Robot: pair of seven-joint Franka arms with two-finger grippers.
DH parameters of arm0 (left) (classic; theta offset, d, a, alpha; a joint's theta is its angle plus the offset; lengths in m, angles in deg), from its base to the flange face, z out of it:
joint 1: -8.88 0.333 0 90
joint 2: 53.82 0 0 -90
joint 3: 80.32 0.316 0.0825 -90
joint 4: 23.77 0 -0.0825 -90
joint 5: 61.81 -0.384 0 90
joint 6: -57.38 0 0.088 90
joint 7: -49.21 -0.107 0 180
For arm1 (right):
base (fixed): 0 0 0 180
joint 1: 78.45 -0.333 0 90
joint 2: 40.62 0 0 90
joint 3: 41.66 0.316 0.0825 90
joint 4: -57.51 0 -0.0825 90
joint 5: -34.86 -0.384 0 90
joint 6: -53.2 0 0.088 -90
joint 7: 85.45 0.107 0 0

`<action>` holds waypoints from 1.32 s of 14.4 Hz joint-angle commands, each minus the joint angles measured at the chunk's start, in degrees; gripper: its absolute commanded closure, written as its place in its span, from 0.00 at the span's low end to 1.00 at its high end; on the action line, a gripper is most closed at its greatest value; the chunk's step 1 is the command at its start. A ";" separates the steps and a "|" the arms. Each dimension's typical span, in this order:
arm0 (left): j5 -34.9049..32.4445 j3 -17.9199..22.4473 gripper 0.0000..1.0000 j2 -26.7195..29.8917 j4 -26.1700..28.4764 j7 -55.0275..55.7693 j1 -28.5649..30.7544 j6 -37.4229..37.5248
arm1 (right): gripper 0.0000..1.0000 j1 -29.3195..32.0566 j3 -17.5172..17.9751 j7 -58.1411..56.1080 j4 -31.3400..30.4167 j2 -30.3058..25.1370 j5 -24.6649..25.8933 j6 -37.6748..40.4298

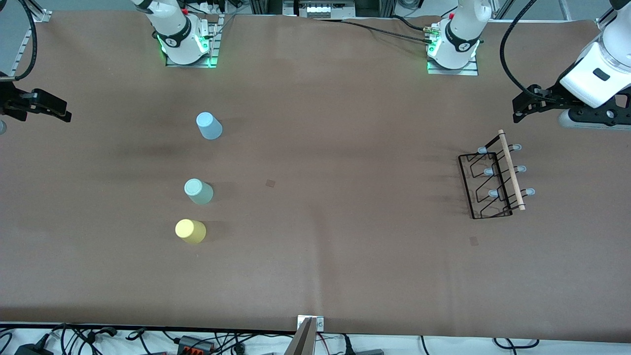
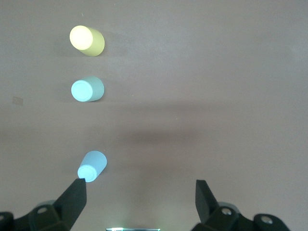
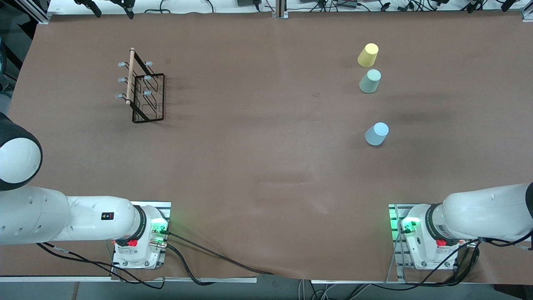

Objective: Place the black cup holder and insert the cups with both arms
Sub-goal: 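Reach the left gripper to the rack while the right gripper reaches the cups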

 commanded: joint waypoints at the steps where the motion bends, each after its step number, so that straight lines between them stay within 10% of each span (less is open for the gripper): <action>1: -1.13 -0.35 0.00 -1.34 -1.90 -0.76 0.06 1.35 | 0.00 -0.01 0.04 -0.08 -0.40 -0.89 -0.96 -0.19; 10: -0.78 -0.18 0.00 -4.85 -3.13 -0.33 0.41 5.13 | 0.00 -2.03 0.22 -0.69 -2.94 0.08 -0.87 -1.41; 19: -2.19 0.70 0.00 -14.89 6.06 -1.02 8.15 -9.24 | 0.00 -6.33 0.22 0.63 -23.24 4.20 -2.81 -29.96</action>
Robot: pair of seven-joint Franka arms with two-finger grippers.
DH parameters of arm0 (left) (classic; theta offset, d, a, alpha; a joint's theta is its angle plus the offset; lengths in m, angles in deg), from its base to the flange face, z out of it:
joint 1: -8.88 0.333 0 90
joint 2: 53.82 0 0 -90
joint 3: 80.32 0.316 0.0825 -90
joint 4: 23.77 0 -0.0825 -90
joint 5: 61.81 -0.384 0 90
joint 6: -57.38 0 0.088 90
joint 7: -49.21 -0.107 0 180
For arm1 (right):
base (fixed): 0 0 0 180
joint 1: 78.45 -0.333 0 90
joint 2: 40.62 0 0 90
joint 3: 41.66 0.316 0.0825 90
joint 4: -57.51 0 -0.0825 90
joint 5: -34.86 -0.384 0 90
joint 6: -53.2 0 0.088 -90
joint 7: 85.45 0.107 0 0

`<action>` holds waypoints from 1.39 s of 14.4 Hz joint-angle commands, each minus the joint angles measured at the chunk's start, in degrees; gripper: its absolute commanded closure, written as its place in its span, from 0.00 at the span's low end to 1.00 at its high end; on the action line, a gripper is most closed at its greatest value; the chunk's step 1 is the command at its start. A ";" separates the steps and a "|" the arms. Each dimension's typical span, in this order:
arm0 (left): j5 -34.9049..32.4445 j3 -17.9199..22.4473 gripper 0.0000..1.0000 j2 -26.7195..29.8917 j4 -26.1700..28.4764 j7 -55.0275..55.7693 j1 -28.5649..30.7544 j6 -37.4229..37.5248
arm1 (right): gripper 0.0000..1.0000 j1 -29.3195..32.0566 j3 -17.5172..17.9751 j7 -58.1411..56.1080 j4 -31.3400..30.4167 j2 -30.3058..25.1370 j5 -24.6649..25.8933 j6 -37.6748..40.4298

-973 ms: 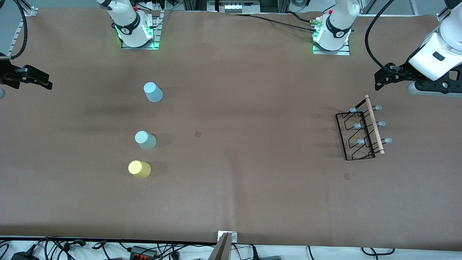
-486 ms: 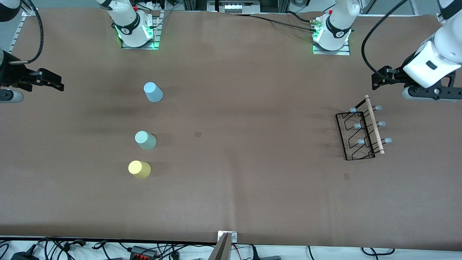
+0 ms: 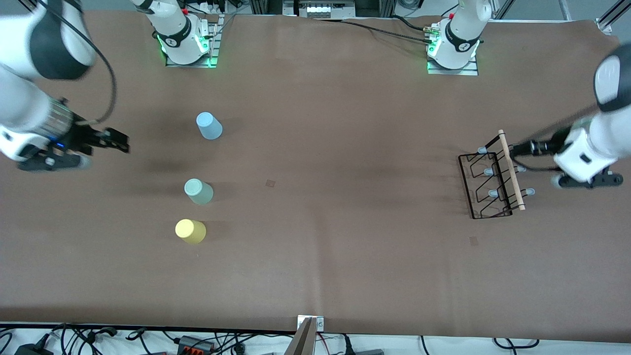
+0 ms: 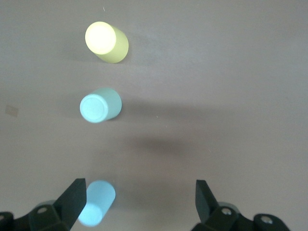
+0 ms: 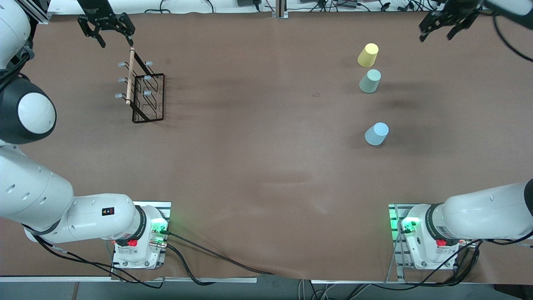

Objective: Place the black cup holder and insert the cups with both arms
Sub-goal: 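Grasp the rack handle with the left gripper while the right gripper lowers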

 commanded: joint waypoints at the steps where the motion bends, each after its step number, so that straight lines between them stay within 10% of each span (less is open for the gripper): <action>1: -1.38 -0.42 0.00 1.20 7.33 -0.84 0.55 -9.15 | 0.00 -1.89 -0.17 0.87 -4.24 2.75 -0.68 -7.74; 5: -1.47 -0.42 0.00 1.12 18.06 -2.95 1.87 -28.32 | 0.00 -3.92 -0.17 4.55 -7.92 6.90 -0.68 -18.19; 9: -1.47 -0.42 0.04 1.29 21.51 -5.40 3.44 -31.26 | 0.00 -4.54 -0.17 6.67 -9.16 9.71 -0.68 -23.48; 20: -1.39 -1.12 0.92 2.17 22.57 -7.34 3.71 -29.59 | 0.00 -8.13 -0.17 11.68 -11.71 13.48 -0.86 -34.12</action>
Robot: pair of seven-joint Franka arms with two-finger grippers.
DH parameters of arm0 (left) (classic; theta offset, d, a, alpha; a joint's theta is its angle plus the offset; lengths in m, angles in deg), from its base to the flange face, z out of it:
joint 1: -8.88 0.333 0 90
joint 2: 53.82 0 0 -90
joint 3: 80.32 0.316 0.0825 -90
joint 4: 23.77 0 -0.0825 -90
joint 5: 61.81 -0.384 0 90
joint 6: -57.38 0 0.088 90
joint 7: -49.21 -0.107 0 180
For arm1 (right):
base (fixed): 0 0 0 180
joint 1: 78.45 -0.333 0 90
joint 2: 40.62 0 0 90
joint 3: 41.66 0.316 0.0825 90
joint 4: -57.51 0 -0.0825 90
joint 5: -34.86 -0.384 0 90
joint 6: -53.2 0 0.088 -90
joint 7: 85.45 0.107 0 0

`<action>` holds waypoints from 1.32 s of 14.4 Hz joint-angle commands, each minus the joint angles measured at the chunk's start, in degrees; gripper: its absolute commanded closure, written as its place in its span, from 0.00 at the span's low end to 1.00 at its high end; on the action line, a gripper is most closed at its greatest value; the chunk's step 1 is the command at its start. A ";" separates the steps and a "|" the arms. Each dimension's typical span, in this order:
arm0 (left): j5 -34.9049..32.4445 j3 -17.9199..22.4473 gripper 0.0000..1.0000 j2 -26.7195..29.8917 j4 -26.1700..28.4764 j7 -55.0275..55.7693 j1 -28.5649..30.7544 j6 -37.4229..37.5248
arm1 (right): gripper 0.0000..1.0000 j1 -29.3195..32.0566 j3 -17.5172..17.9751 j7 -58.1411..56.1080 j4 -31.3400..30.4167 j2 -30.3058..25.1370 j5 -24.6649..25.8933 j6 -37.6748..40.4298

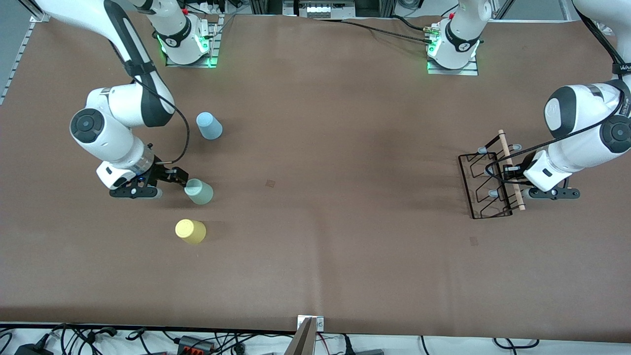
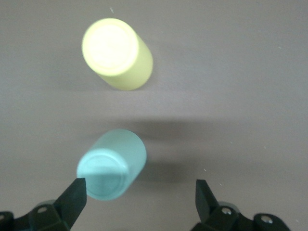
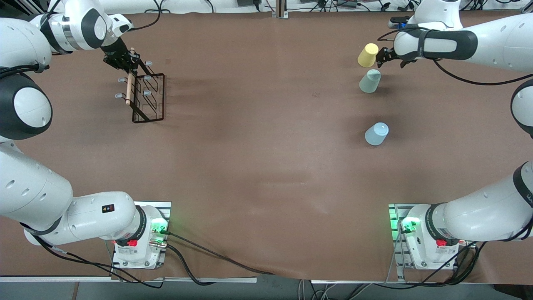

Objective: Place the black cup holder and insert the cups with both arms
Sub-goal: 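Grasp the teal cup with the right gripper while the left gripper lifts the rack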

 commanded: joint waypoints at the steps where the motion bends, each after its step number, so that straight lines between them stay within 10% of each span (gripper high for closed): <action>1: -1.10 -0.64 0.97 1.95 0.30 -0.79 0.48 1.35 | 0.00 -2.64 -0.23 2.59 -0.46 2.91 -0.84 -4.22; 7: -1.19 -1.43 0.99 2.13 -7.85 -0.80 -0.57 10.19 | 0.00 -4.06 -0.23 4.80 -0.46 5.03 -0.40 -5.90; 16: -0.14 -21.98 0.99 -0.24 -17.73 16.84 -2.85 20.52 | 0.00 -4.23 -0.23 5.24 -0.46 7.76 -0.40 -9.77; 17: -0.14 -23.05 0.99 -1.90 -18.77 20.18 -4.34 20.51 | 0.04 -4.23 -0.23 5.24 -0.46 7.76 -0.40 -9.77; 19: -0.22 -23.41 0.99 -6.46 -24.56 27.03 -11.18 20.69 | 0.44 -4.23 -0.23 5.24 -0.46 7.67 -0.40 -9.50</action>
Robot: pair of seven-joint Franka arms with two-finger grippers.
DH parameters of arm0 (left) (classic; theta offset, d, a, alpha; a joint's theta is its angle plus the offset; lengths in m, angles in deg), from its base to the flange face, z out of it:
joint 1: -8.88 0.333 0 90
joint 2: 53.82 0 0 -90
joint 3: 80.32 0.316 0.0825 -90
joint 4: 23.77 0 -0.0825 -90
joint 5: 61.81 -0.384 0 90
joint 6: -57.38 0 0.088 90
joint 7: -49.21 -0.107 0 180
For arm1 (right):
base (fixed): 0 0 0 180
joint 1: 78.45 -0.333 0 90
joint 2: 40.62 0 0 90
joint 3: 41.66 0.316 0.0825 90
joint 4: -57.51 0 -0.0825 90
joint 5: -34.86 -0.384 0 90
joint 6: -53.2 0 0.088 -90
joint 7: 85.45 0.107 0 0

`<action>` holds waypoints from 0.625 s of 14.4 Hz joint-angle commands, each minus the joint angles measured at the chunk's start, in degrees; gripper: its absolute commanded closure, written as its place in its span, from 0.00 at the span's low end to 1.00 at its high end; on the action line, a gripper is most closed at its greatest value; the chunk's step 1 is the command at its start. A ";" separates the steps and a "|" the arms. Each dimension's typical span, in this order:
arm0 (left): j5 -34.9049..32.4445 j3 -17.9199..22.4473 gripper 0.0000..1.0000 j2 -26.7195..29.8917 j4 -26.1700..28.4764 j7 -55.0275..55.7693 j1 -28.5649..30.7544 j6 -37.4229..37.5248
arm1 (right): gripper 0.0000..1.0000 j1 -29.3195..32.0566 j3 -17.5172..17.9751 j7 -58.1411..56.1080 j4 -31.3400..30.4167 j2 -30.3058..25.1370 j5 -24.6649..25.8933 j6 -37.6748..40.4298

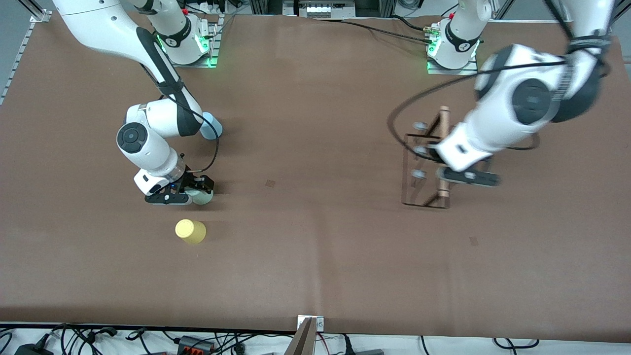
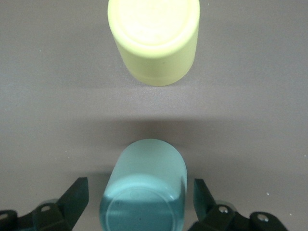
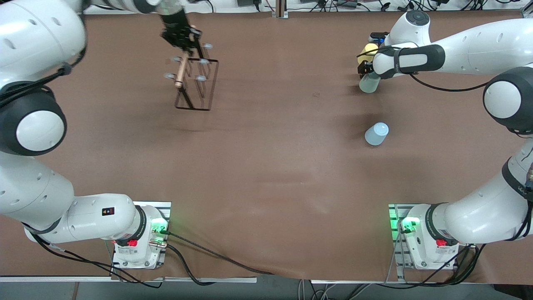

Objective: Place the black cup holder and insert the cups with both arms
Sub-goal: 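Grasp the teal cup with the right gripper while the left gripper lifts the rack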

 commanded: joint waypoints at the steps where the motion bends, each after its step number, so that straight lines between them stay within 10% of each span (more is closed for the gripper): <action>1: -0.25 -0.57 0.99 -6.91 -8.68 9.22 -7.52 1.30 | 0.65 -0.15 0.06 0.38 -0.44 -0.57 -0.39 -0.62; 3: -0.42 -0.66 0.99 -11.56 -12.46 14.68 -12.53 1.12 | 0.94 -0.15 0.06 0.11 -0.44 -1.97 -0.39 0.60; 9: -1.04 -0.04 0.99 -19.66 -17.05 22.78 -22.21 -6.86 | 1.00 -0.15 0.06 -0.50 2.90 -12.51 0.13 20.96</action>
